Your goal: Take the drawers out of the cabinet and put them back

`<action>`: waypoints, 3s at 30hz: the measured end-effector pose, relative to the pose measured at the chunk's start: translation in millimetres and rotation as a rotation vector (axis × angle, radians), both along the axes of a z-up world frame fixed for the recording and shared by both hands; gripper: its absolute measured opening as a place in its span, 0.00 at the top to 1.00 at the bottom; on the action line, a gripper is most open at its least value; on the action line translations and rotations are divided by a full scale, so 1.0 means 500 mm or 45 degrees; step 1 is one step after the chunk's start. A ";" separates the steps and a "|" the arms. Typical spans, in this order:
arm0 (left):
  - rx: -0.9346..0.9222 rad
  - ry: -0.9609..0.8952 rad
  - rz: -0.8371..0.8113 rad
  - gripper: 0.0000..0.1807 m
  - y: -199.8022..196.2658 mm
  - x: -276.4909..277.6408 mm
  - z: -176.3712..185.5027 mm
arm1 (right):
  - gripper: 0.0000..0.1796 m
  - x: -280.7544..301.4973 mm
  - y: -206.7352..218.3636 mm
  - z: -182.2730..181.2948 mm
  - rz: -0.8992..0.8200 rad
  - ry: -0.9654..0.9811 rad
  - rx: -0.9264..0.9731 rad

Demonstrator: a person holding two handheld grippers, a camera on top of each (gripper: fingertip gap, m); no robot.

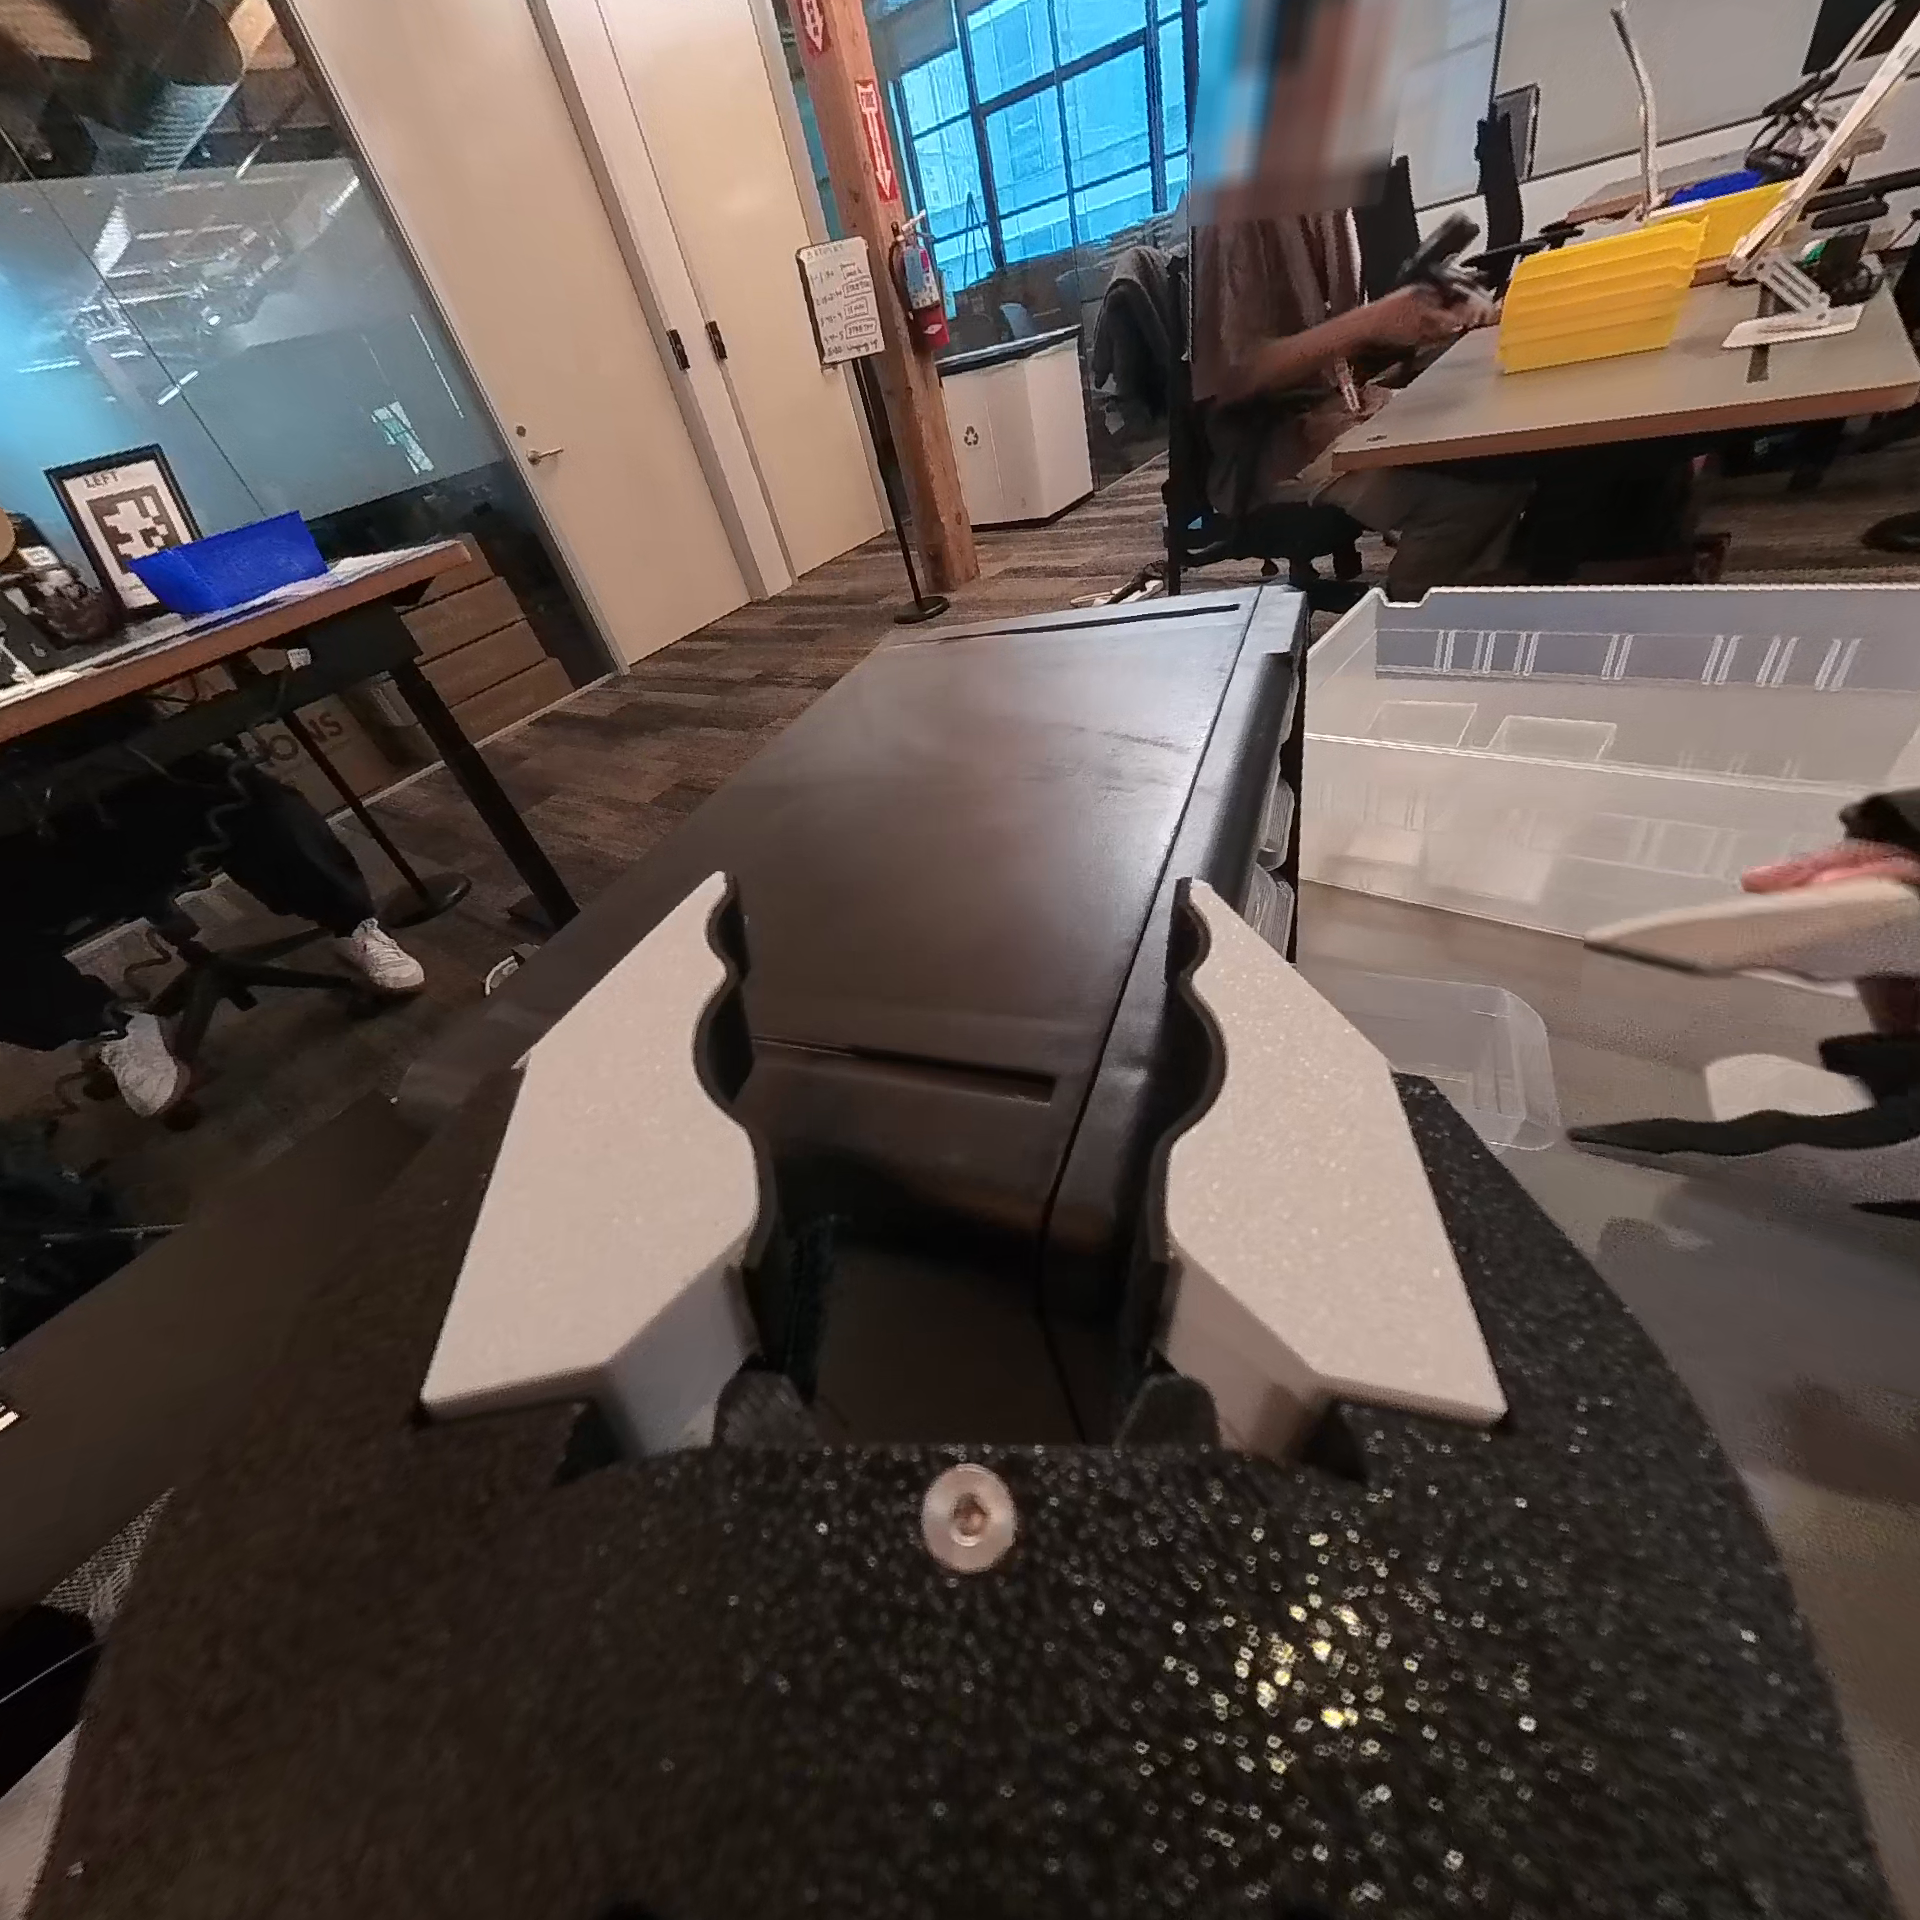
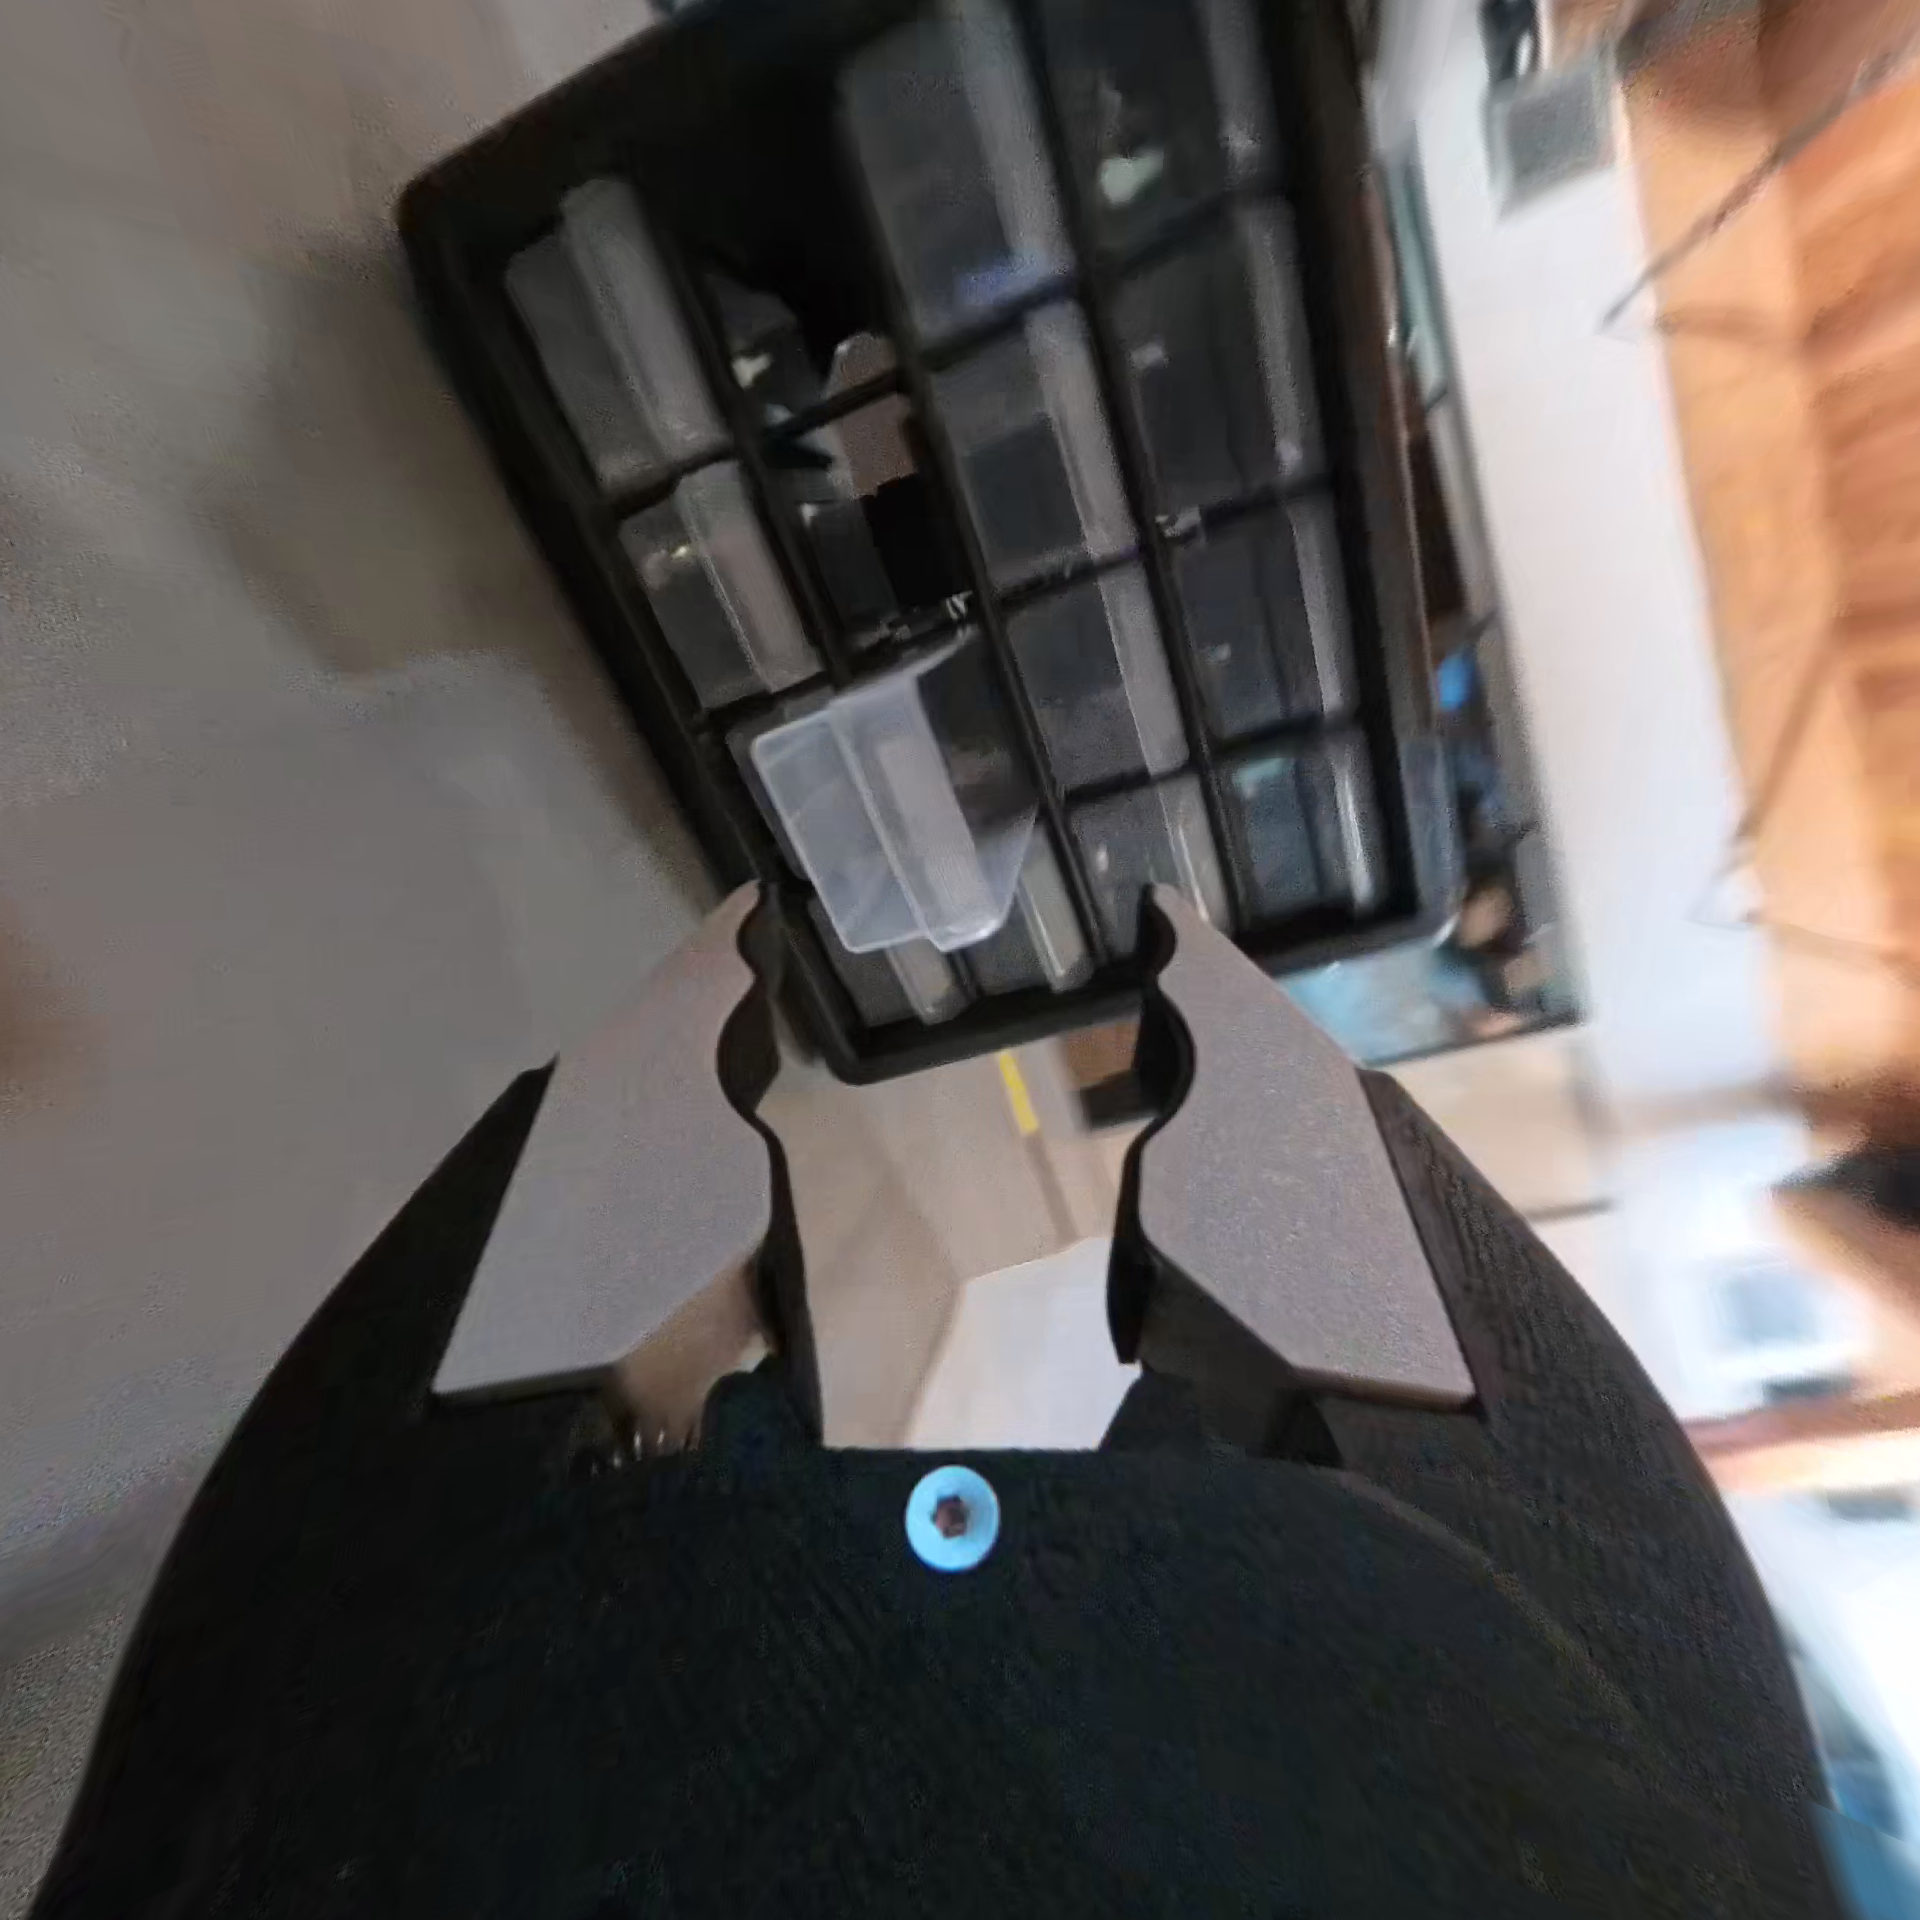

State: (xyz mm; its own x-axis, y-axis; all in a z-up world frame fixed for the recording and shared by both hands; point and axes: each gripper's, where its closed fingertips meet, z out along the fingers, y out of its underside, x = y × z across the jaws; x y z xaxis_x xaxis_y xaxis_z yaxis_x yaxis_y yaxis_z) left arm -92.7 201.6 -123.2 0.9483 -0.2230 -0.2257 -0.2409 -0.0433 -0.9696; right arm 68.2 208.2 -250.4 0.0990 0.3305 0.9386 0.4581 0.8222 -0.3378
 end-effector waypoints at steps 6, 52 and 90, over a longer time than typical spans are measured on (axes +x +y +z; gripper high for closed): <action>-0.001 -0.002 0.000 0.56 0.000 0.000 0.000 | 0.35 -0.029 0.030 0.060 -0.077 0.393 -1.234; -0.004 -0.026 -0.019 0.56 0.001 -0.001 -0.001 | 0.66 0.341 0.147 0.118 -0.646 -0.272 -1.335; -0.008 -0.048 -0.022 0.55 0.001 -0.002 -0.002 | 0.75 0.451 0.232 -0.137 -0.333 -1.495 -0.947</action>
